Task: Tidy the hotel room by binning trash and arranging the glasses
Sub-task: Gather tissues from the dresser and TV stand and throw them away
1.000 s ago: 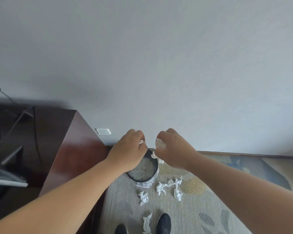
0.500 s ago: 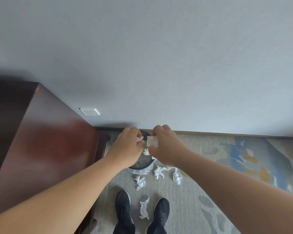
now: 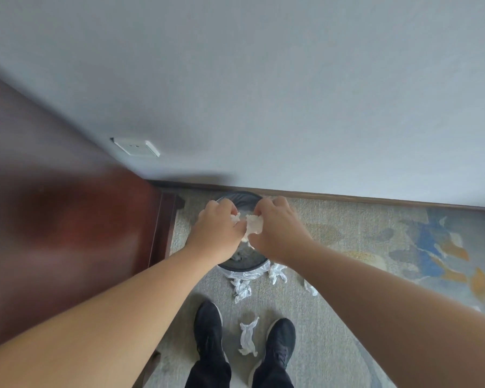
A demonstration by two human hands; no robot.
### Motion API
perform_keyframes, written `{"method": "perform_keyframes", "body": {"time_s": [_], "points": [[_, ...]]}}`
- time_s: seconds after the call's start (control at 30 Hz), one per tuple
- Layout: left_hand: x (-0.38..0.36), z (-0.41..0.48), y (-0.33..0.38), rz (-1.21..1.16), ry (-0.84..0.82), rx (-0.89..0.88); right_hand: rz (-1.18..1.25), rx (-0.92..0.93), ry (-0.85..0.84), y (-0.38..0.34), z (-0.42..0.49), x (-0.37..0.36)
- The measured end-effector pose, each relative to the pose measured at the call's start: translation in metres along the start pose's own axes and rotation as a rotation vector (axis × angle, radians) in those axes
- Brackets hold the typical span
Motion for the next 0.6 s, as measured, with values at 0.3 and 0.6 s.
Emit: {"method": "perform_keyframes", "body": {"time_s": [0.3, 0.6], "points": [[-0.023, 0.011, -0.019, -0.103, -0.053, 0.073, 0.055, -0.008, -0.157, 0.016, 0.017, -0.030], [0.004, -0.017, 0.004, -0.038, -0.062, 0.068, 0.091, 0.007, -0.060, 0.017, -0.013, 0.017]]}}
Point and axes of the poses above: each hand's wrist, its own z-axis towards the middle knuckle, its own x-axis out of the back of the hand, y = z × x, the point moved 5 cm from there along z, towards the middle knuckle, and after that the axes turned 6 degrees about y, right-handed, at the moved point
